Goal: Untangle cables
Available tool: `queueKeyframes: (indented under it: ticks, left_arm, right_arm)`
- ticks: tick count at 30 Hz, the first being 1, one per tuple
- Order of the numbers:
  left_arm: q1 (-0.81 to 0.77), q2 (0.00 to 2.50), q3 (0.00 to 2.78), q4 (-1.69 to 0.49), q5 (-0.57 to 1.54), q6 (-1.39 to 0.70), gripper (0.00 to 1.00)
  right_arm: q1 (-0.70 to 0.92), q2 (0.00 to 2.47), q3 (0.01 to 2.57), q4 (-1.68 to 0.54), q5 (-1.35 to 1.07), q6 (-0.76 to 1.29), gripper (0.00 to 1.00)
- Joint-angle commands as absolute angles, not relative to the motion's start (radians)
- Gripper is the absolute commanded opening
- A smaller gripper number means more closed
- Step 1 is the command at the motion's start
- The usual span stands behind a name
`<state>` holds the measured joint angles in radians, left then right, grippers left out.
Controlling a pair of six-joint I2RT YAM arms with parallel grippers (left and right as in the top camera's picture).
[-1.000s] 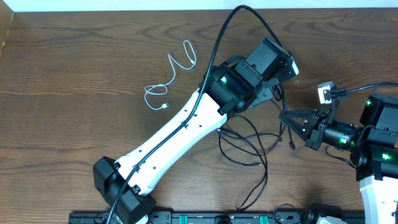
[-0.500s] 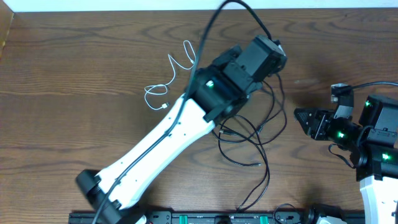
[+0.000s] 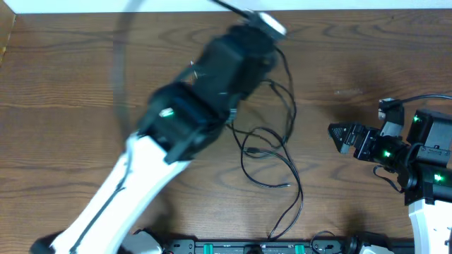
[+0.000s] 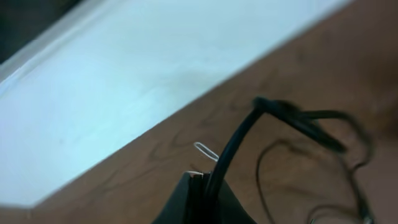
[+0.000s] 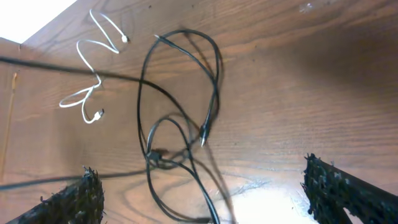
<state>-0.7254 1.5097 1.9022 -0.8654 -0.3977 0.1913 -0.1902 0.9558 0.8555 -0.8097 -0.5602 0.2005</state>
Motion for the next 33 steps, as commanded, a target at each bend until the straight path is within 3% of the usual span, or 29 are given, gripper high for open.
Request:
queueKeyframes:
  ticks: [1,5,10,15,21,28,33]
  left_arm:
    - [-0.675,1.42,1.913,-0.862,-0.34,-0.01,0.08]
    - [-0.638,1.382,1.913,-0.864,-0.191,-0.094,0.08]
    - [-0.628,1.374,1.913,-0.858,-0.187,-0.196,0.07]
    - [-0.628,1.375,1.913,-0.858,-0.187,-0.283,0.08]
    - [-0.628,1.375,1.913,-0.858,-0.13,-0.374,0.08]
    - [-0.628,1.375,1.913,-0.859,-0.007,-0.442,0.07]
    - [-0.629,1.375,1.913,-0.857,-0.006,-0.548,0.08]
  right_arm:
    - [-0.181,0.956,0.855,-0.822,-0.707,0.127,0.99]
    - [-0.181,0.956,0.854,-0.852,-0.929,-0.047,0.99]
    - [-0.14,0.956,0.85,-0.957,-1.054,-0.394,0.99]
    - [-0.039,0.956,0.821,-0.948,-1.16,-0.537,0.99]
    - [0.128,0.963,0.796,-0.762,-1.158,-0.538,0.99]
    - [0.233,1.005,0.796,-0.36,-1.134,-0.268,0.99]
    - [0.303,1.068,0.796,-0.221,-0.974,-0.197,0.99]
